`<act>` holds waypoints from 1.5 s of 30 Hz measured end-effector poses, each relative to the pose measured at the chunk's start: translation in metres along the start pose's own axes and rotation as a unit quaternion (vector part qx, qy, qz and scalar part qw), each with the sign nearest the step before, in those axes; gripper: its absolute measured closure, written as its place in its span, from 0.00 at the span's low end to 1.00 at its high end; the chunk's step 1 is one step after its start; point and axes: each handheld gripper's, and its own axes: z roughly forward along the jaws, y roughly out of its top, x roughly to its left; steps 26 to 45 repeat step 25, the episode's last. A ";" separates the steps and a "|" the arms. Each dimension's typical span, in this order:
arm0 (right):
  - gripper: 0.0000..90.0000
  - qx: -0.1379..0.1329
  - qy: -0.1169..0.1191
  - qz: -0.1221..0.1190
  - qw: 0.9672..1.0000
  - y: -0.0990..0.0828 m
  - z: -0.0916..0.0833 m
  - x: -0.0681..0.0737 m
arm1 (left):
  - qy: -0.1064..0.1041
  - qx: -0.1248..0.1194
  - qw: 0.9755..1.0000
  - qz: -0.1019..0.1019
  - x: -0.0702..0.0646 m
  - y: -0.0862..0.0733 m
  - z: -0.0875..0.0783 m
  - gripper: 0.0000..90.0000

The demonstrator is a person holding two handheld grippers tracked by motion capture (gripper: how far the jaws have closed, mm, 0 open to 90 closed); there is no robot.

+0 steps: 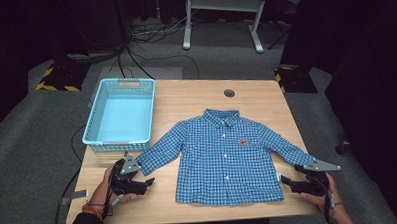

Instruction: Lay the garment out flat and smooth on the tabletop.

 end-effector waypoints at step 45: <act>0.23 -0.004 -0.005 0.004 1.000 -0.001 0.000 0.001 | 0.000 0.003 1.000 0.000 0.000 0.001 0.000 0.27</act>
